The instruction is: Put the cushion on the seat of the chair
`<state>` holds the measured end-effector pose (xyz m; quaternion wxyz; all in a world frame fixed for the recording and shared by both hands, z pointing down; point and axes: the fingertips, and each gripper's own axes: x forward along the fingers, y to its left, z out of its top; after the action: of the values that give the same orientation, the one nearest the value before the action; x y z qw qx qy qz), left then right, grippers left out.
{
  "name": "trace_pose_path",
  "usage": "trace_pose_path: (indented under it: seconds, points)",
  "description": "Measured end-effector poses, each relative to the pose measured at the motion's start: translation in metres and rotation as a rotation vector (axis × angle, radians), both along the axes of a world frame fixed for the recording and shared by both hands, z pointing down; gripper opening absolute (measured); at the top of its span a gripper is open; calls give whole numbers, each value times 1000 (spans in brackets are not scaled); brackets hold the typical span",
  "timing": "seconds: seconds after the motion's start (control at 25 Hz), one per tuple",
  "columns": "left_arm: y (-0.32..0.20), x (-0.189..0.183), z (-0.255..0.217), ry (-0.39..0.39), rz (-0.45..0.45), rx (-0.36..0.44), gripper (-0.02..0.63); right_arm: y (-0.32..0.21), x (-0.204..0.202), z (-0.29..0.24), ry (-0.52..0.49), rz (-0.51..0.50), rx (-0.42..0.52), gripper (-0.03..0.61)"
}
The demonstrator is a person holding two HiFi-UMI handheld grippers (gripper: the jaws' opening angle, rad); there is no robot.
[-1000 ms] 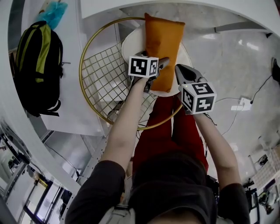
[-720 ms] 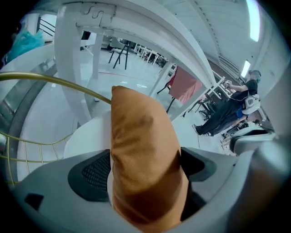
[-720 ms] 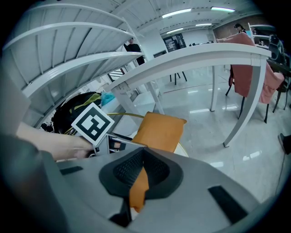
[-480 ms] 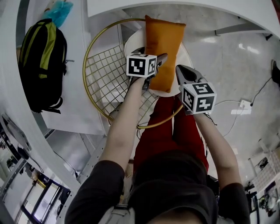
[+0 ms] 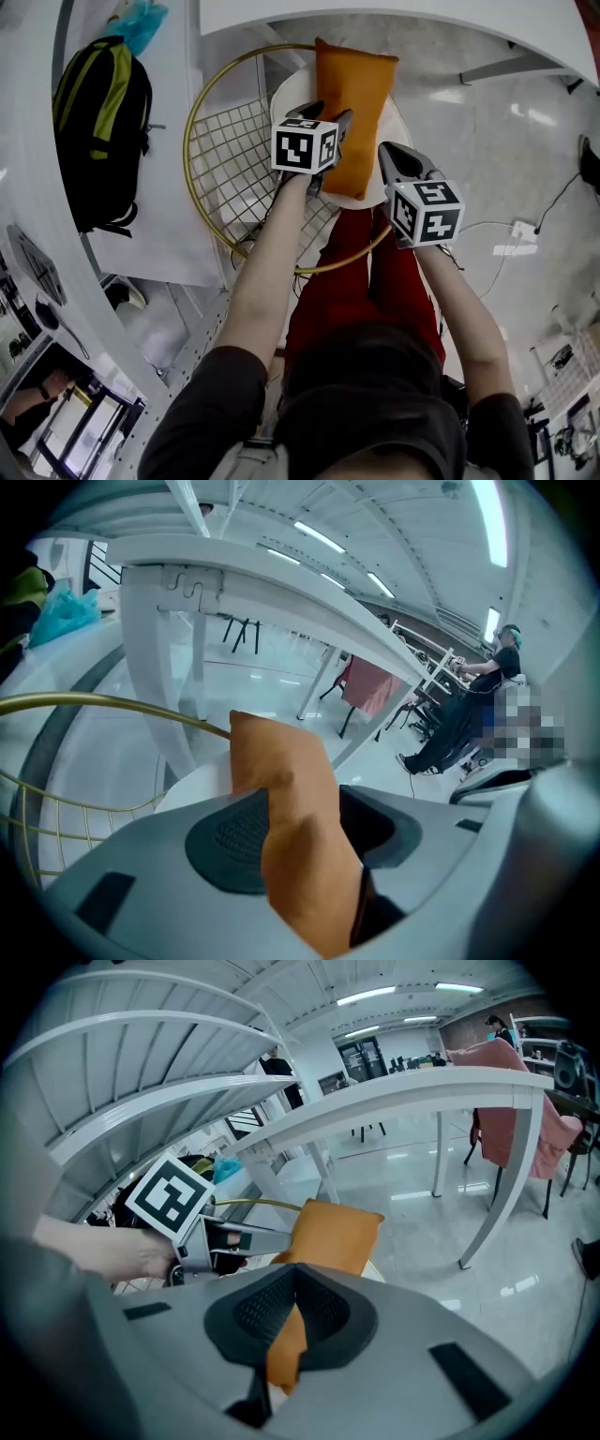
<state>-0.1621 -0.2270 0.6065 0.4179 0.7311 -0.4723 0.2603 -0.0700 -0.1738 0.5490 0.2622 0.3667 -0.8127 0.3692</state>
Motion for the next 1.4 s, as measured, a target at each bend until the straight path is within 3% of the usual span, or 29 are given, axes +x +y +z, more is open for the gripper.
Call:
trace_pose_path:
  seconds: [0.28, 0.64, 1.08, 1.4]
  points:
    - [2, -7, -24, -22, -41, 68, 90, -4, 6, -15, -9, 27, 33, 15]
    - [7, -13, -53, 2, -86, 107, 14, -5, 2, -35, -29, 34, 77, 17]
    - [18, -10, -109, 93, -105, 217, 9, -7, -1, -71, -70, 48, 147, 15]
    - [35, -14, -165, 143, -145, 335, 9, -10, -9, -125, -146, 31, 272, 15]
